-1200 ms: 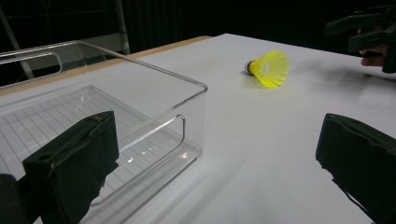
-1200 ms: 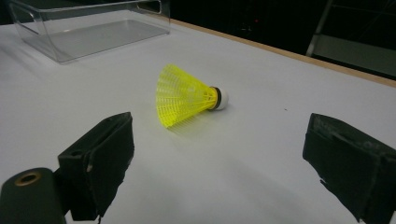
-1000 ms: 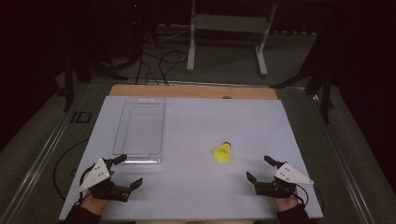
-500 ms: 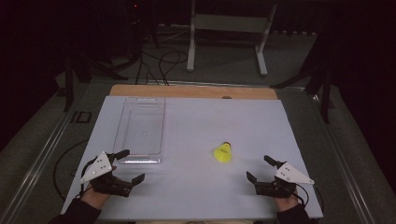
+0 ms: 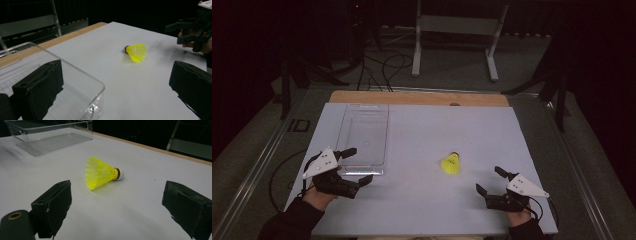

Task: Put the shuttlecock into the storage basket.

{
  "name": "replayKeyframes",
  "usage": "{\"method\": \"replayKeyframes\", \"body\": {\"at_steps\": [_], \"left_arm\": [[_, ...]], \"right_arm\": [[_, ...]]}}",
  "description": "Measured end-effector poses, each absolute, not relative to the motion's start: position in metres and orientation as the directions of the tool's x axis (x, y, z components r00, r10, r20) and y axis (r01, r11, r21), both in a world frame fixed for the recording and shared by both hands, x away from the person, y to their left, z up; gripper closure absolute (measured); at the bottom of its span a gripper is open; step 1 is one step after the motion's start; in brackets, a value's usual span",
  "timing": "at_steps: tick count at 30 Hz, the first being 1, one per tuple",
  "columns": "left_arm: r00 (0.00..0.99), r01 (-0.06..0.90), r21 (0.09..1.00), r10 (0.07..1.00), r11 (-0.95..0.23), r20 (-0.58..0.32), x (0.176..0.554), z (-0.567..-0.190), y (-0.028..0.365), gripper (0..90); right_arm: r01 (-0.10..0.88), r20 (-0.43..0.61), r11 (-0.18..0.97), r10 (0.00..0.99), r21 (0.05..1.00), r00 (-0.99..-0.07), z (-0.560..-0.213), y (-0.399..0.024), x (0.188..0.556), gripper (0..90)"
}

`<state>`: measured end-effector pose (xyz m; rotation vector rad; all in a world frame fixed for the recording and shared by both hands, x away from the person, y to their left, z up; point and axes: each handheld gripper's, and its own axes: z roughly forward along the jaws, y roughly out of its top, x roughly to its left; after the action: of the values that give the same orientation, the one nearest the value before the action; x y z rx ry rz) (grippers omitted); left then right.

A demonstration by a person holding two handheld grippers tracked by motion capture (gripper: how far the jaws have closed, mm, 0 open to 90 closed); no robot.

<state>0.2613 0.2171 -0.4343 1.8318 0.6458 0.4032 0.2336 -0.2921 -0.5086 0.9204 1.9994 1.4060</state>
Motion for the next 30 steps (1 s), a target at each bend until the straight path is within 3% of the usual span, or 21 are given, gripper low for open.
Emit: {"method": "replayKeyframes", "body": {"at_steps": [30], "left_arm": [[0.912,0.193,0.896,0.409,-0.399,-0.014,0.312,-0.399,0.129,0.0]], "right_arm": [[0.227,-0.022,0.214,0.771,0.950,-0.636,-0.507,-0.293,0.233,8.8]]}}
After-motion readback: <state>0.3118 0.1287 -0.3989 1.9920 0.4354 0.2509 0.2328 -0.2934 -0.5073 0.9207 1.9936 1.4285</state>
